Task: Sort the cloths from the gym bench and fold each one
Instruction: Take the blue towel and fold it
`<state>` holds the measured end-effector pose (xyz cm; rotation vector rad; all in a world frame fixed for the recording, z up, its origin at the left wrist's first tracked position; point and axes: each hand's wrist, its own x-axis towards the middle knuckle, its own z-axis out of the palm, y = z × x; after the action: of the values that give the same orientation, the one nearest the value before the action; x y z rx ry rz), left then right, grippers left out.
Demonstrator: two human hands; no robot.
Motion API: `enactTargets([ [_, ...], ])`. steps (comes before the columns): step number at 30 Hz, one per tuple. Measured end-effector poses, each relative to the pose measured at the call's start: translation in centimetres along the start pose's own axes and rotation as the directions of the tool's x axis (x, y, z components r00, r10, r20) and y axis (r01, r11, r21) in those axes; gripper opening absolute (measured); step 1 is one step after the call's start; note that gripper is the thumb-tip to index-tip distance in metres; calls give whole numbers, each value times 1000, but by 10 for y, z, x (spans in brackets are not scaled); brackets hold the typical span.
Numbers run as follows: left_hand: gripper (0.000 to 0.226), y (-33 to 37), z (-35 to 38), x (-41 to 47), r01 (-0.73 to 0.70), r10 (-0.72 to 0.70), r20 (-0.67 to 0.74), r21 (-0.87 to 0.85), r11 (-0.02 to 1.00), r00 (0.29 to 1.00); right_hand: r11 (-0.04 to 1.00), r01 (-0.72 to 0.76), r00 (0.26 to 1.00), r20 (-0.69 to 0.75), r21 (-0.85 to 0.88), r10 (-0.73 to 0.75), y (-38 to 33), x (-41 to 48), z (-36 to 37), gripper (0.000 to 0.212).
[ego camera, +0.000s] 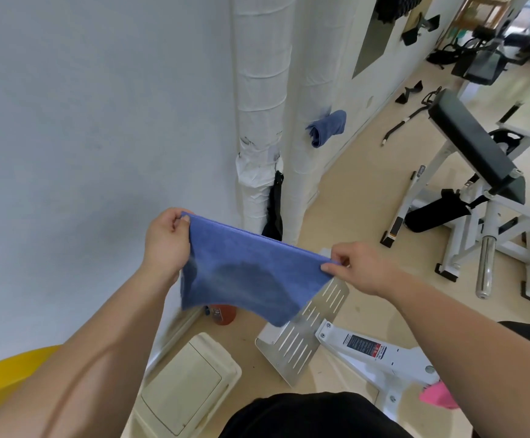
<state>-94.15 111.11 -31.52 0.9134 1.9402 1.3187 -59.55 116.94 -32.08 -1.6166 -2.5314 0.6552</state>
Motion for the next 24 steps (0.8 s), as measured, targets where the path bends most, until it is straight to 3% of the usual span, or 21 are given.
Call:
enactTargets([
  [2,25,-9,0,1,60,-60,26,-8,998,998,959,-49,993,-91,281,77,3,-2,-12,36],
  [6,24,-10,11,-3,81,-77,85,-36,996,993,722,-97,973,-88,685,215,9,-7,-29,32],
  [9,23,-4,24,-6,101,-90,126,-87,991,988,513,-94,949,-79,853,305,13,-12,-36,28],
  [11,21,-1,32,-8,98,-82,133,-115,988,988,449,-92,930,-84,889,357,18,-16,-39,22],
  [18,36,20,60,-29,35,-14,111,-188,982,994,439,-53,867,-177,897,466,40,-16,-45,26],
  [22,39,39,79,-49,28,-19,72,-126,992,997,520,-71,781,-277,851,560,44,-9,-53,31],
  [24,41,50,93,-61,13,-9,44,-106,994,999,539,-80,783,-282,839,554,39,-6,-57,29],
])
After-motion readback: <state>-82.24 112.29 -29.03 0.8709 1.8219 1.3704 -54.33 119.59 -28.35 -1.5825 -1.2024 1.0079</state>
